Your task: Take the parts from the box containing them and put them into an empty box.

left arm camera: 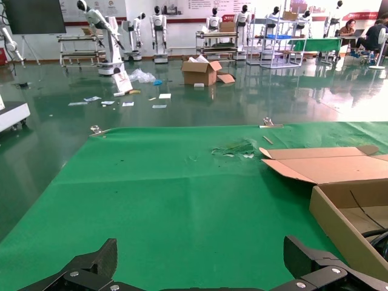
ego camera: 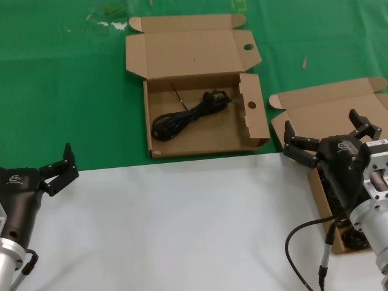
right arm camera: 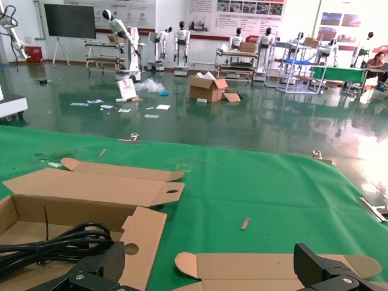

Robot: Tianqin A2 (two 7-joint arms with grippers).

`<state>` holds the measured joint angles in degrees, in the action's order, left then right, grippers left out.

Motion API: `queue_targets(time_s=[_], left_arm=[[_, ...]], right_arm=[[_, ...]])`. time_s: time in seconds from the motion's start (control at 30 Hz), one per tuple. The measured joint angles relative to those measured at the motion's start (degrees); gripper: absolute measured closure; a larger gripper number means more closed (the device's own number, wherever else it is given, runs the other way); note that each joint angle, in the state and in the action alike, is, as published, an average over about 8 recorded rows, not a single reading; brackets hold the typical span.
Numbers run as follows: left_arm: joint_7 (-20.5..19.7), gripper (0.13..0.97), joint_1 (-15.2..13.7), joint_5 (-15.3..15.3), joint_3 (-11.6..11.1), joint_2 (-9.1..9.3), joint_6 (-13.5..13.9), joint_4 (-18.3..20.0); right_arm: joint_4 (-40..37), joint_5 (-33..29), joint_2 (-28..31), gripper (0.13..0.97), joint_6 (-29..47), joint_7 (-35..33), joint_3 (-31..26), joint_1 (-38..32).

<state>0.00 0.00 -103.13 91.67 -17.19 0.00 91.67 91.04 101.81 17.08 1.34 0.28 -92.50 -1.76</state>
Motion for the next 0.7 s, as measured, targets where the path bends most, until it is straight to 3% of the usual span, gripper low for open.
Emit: queue_targets(time_s=[0.7], left_arm=[[0.00,0.132,0.00,0.00,0.00,0.00,0.00,0.00]], right_arm=[[0.00,0.00,0.00,0.129,0.00,0.00,0.00,0.00]])
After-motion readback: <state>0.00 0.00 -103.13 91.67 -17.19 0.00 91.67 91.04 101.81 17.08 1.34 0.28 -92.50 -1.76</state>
